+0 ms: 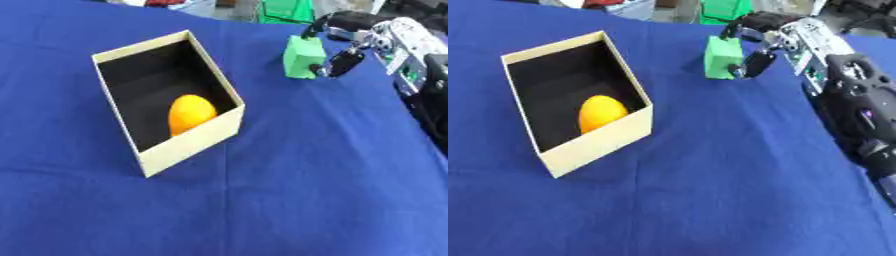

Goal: Pick up objects on the table and place them in the box.

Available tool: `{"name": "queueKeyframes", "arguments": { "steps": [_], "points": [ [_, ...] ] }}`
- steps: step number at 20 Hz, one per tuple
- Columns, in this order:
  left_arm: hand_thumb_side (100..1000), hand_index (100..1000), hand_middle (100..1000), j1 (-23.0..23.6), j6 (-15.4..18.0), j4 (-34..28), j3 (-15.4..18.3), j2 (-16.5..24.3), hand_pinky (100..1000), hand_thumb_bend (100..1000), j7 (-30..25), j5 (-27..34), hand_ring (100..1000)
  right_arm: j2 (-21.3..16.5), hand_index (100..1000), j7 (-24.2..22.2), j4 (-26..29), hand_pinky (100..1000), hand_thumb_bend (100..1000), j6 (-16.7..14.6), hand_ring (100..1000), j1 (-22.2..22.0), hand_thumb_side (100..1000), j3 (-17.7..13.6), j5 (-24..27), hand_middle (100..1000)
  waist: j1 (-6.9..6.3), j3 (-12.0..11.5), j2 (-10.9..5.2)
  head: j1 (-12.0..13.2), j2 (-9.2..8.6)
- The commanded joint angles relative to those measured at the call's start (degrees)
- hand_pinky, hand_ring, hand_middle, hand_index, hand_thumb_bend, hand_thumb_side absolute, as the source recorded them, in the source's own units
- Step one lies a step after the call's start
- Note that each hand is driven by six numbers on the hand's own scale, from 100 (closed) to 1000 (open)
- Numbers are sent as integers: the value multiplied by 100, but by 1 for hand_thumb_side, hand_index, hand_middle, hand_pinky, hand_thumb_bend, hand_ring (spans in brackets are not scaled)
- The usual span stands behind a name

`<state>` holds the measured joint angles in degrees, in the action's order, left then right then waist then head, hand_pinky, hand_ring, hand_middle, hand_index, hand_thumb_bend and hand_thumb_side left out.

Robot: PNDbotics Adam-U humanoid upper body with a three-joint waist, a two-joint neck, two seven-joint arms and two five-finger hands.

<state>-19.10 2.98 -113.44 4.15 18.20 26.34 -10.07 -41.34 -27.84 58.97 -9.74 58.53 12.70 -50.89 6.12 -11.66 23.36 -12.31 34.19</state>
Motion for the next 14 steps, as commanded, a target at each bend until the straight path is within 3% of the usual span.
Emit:
{"name": "queueKeyframes", "arguments": {
  "steps": [1,14],
  "points": [
    [1000,763,647,-66,10,-115,35,122,494,133,-15,-4,682,-33,729,9,-56,882,197,45,940,54,171,-19,-81,629,-36,-12,-83,-12,-47],
    [1000,761,647,-11,0,-115,47,127,495,133,-30,3,682,-126,641,-74,228,874,100,226,925,116,131,-137,307,519,-77,102,-222,26,38]
  ]
}}
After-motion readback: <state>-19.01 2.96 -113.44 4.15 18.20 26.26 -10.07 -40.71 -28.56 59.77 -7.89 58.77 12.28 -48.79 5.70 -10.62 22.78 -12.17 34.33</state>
